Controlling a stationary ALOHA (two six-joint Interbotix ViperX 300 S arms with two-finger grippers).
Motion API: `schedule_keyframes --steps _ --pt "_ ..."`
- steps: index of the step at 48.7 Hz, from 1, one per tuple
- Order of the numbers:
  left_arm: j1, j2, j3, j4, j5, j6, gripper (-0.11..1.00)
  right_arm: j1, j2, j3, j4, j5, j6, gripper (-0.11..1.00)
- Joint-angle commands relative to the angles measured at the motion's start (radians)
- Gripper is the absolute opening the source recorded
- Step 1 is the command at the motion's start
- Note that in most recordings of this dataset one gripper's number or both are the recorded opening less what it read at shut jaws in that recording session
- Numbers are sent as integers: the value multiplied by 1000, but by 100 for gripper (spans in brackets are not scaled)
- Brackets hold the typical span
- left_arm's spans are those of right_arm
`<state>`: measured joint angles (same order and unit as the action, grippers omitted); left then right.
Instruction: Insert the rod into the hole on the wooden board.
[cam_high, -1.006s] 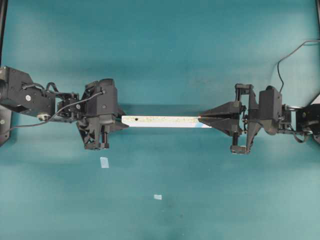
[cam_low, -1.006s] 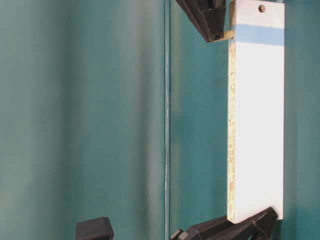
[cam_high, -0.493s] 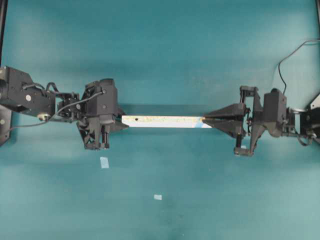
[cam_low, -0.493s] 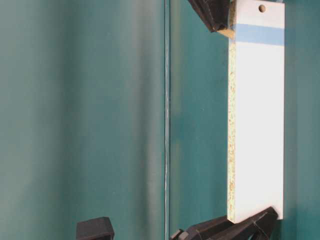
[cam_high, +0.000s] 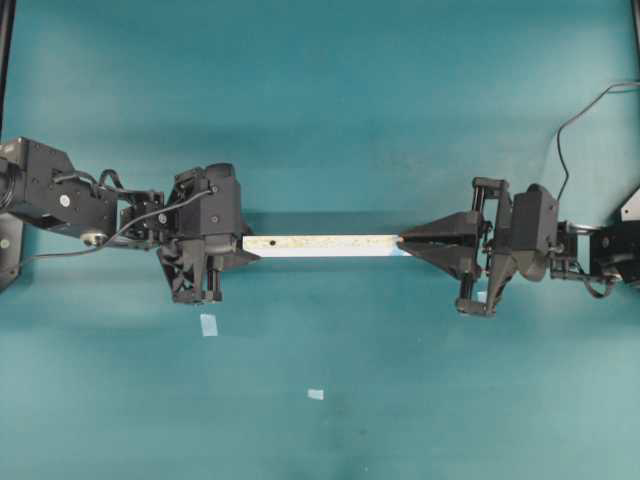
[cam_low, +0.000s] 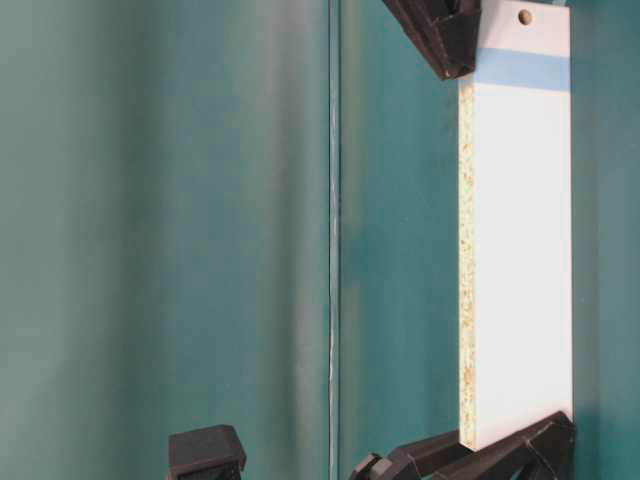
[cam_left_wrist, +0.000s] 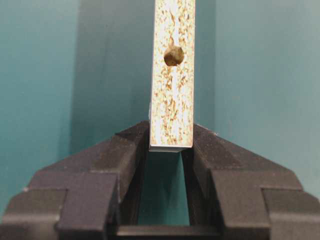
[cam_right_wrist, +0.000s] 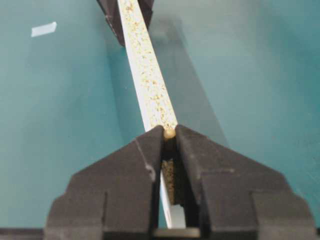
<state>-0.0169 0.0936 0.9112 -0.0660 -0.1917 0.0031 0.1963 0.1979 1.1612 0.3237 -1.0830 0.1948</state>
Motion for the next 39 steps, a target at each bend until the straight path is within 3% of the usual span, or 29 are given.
schedule_keyframes --steps 1,25,34,37,39 --pt "-12 -8 -15 2 -5 -9 31 6 -9 -3 -2 46 0 11" --pt "-12 -11 -15 2 -2 -5 33 6 -32 -23 9 167 15 11" --pt "-12 -8 -28 2 23 0 83 6 -60 -26 14 250 14 11" --pt "-12 -8 -31 2 23 2 93 6 -67 -28 15 258 14 11" --pt "-12 -8 -34 2 23 2 93 6 -72 -28 17 259 14 11"
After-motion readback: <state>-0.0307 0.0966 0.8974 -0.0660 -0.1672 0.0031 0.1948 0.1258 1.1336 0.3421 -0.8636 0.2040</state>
